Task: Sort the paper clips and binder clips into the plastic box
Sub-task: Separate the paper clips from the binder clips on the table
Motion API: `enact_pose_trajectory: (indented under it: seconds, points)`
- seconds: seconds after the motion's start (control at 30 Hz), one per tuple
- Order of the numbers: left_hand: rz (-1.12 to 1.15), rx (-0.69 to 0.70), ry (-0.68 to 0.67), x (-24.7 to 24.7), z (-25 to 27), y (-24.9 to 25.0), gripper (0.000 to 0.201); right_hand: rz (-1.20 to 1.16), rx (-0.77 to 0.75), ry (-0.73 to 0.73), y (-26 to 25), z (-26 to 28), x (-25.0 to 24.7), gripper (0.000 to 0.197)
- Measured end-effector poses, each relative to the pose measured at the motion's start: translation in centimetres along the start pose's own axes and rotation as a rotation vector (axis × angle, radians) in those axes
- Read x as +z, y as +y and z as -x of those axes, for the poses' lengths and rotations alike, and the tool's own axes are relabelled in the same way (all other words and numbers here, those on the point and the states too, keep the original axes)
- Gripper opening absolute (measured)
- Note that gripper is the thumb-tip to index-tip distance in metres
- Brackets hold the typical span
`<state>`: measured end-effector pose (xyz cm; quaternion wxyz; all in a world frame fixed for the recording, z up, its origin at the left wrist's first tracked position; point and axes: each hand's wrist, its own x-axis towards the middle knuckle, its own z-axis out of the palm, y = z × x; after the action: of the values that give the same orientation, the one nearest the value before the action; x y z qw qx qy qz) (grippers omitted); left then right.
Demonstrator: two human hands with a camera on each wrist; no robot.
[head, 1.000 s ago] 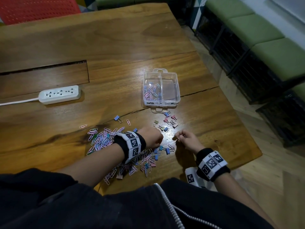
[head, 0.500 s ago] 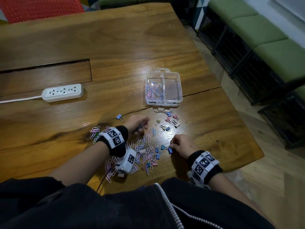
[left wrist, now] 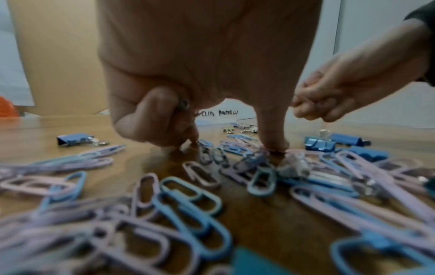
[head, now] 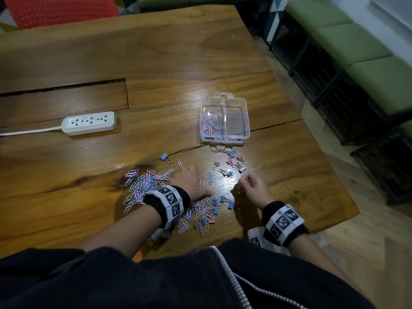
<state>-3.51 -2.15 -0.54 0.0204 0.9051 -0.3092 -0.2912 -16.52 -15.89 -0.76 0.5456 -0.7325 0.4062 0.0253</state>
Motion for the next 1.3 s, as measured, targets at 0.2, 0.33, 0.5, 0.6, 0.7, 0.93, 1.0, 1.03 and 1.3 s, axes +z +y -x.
enact_pose_trajectory:
  seconds: [0.2, 0.33, 0.5, 0.6, 0.7, 0.93, 1.0, 1.03, 1.3]
  points:
    - [0.050, 0.117, -0.029, 0.9, 0.9, 1.0, 0.037, -0.694, 0.162, -0.220, -3.3, 0.2, 0.4, 0.024]
    - [0.016, 0.155, -0.069, 0.4, 1.0, 0.2, 0.031, -0.433, 0.145, -0.178, -4.2, -0.3, 2.0, 0.024]
    - [0.452, 0.155, -0.175, -1.9, 1.0, -1.9, 0.026, 0.320, -0.087, -0.022, -4.3, -0.9, 4.9, 0.023]
    - [1.164, 0.067, -0.369, -2.9, 1.3, -3.6, 0.027, 0.542, -0.146, -0.004, -4.6, -1.1, 6.0, 0.039]
    - [1.484, 0.108, -0.385, -3.4, 1.8, -4.8, 0.008, 0.546, -0.157, -0.036, -4.6, -1.2, 6.5, 0.026]
    - [1.184, 0.018, -0.309, -3.4, 1.2, -4.5, 0.024, 0.769, -0.235, -0.134, -3.0, -0.4, 7.0, 0.012]
    - [0.967, 0.066, -0.289, -3.1, 1.0, -4.2, 0.026, 0.670, -0.257, -0.118, -3.1, -0.2, 6.5, 0.015]
    - [0.856, 0.091, -0.266, -2.9, 1.0, -4.2, 0.027, 0.555, -0.235, -0.103, -3.1, -0.2, 6.2, 0.021]
    - [-0.185, 0.082, -0.100, -2.0, 1.7, -4.0, 0.057, -0.448, 0.091, -0.142, -3.5, 0.7, 2.6, 0.023]
